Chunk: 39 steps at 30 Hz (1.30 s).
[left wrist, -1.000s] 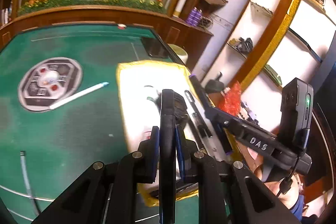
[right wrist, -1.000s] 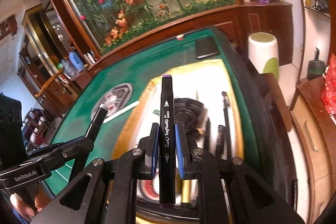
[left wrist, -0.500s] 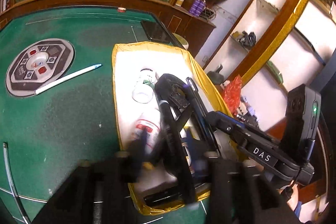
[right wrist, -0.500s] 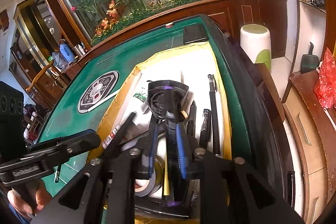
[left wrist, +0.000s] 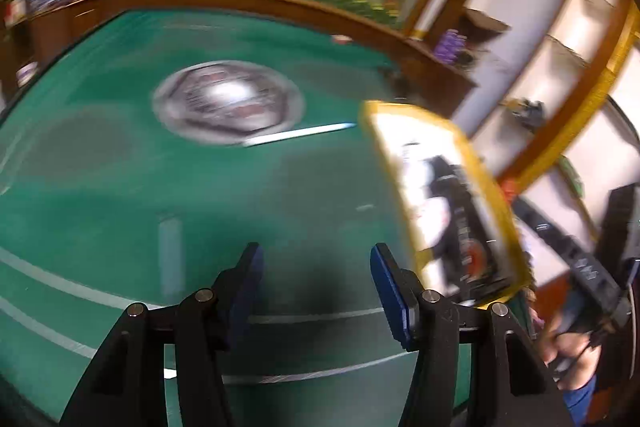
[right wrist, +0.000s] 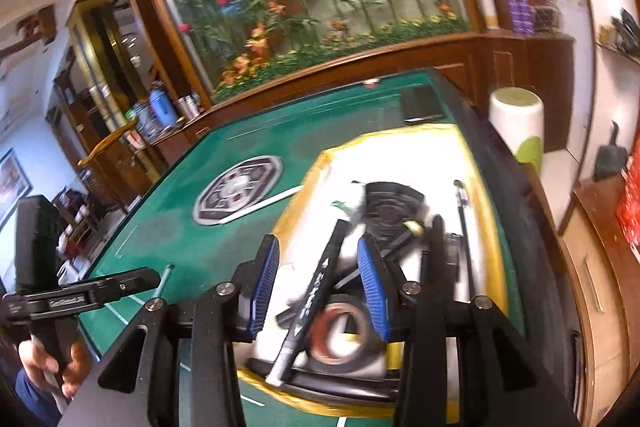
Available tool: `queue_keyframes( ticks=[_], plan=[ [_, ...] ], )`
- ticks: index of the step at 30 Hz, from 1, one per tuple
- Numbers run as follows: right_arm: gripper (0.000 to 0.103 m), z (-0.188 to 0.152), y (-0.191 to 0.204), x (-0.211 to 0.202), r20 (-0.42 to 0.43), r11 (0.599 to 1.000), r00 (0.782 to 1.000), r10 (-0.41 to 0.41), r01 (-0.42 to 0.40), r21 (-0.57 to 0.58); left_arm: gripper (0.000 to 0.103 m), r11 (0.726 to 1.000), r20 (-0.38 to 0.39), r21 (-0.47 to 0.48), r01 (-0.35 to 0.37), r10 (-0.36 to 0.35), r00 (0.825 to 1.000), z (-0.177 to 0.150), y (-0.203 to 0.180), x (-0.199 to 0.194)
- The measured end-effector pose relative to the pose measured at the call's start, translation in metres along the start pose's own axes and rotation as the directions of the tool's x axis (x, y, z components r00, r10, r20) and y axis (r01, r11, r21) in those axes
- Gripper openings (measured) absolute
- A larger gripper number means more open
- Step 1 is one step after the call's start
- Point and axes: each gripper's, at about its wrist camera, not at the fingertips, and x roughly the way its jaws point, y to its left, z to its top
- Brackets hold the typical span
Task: Organize rigid objects
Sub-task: 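Carry both markers into the tray and open both tools, then grasp the clear tube pen on the felt with the left tool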
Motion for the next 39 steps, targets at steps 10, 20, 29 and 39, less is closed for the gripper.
queue_keyframes(
  ticks=[10,20,29,39],
  plan=[
    [0.04,0.001,0.062,0.039,-0.105,0.987,0.985,0.14,-0.147,-0.063,0.059,0.979,-0.099,0.055,-0.194,0.199,0.975,-0.033,0.039,0.021],
    [0.068,0.055,0.125,0.12,-0.281,0.984,0.956,0.085,-0.125,-0.129,0.012,0.946,-0.029,0.122,-0.301,0.307,0.951,-0.035,0.062,0.014],
    [0.033,0.067,0.137,0.277,-0.474,0.964,0.863,-0.175,0.051,-0.262,0.012,0.952,0.023,0.114,-0.286,0.285,0.958,-0.04,0.072,0.009],
    [0.03,0.02,0.15,0.228,-0.552,0.94,0.817,-0.169,-0.036,-0.34,0.012,0.98,0.018,0.046,-0.195,0.195,0.981,-0.037,0.086,0.004]
  ],
)
